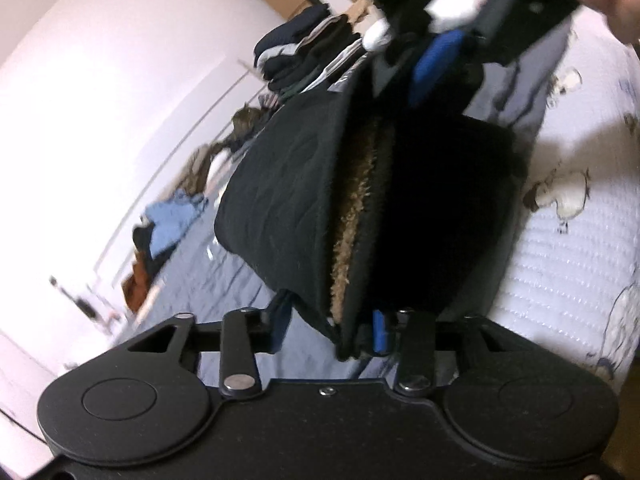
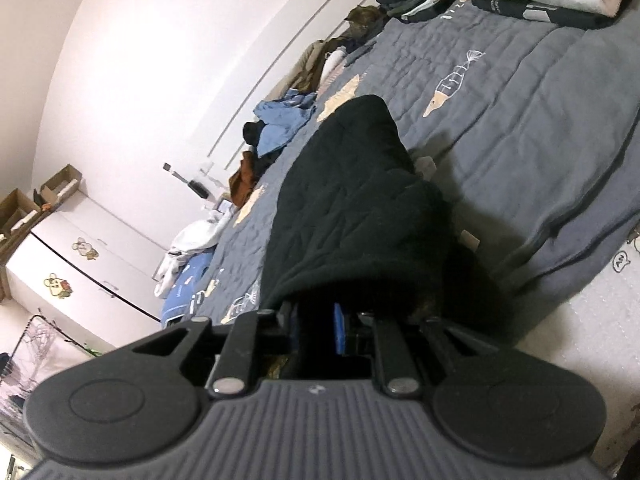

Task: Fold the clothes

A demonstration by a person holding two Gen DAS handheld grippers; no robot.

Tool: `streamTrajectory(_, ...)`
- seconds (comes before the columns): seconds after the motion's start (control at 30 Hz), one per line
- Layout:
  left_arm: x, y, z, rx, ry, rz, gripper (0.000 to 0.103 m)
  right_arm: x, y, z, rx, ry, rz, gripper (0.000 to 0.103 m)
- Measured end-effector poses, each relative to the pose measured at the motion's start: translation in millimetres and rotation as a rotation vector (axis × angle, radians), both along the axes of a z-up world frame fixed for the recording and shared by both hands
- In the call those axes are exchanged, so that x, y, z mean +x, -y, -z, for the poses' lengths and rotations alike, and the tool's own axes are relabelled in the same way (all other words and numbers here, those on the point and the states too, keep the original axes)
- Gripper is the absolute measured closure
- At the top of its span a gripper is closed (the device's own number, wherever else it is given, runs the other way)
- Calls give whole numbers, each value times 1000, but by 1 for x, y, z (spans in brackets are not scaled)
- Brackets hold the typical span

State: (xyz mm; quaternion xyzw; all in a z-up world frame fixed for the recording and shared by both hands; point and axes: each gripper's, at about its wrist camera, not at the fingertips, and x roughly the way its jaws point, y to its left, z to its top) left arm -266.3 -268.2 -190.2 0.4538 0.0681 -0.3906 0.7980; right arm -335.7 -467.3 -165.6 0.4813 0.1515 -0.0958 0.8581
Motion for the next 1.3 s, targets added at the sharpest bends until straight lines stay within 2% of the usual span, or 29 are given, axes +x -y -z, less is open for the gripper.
streamTrajectory(0.1,0,-4,3,40,-36,0,63,-7,3,2,35,16,-2,86)
streamTrajectory(0.2,-3,-6,16,114,-6,6,63,-12,4,4,61,32,-5,86)
streamTrajectory(0.27,-1,-9,18,128,-15,-1,62,-15,3,5,73,51,-1,84)
streamTrajectory(0.33,-2,-11,13,99,-32,-1,62,-17,1,4,79,64,-3,84)
streamTrajectory(0.43,-6,-13,3,28,-49,16,58,-10,-4,4,49,23,-41,74)
streamTrajectory(0.57,-12,-9,3,-2,21,36,57,-2,-4,11,56,-16,-23,65)
streamTrajectory(0.7,-15,-4,0,-36,48,33,57,4,0,15,59,-47,43,63)
streamTrajectory(0.73,-16,-4,-1,-46,56,32,57,3,1,18,88,-45,47,63)
streamTrajectory(0.93,-10,-4,2,-26,55,14,55,-14,4,12,153,-9,29,61)
streamTrajectory(1.1,-9,-2,2,-19,46,9,55,-18,13,13,253,8,0,59)
streamTrajectory(1.13,-9,-2,2,-18,45,8,55,-19,12,13,269,8,-7,55)
streamTrajectory(1.23,-8,-3,2,-18,39,5,55,-22,6,16,317,17,-29,37)
streamTrajectory(1.3,-6,-3,2,-19,35,2,54,-23,1,18,349,26,-43,31)
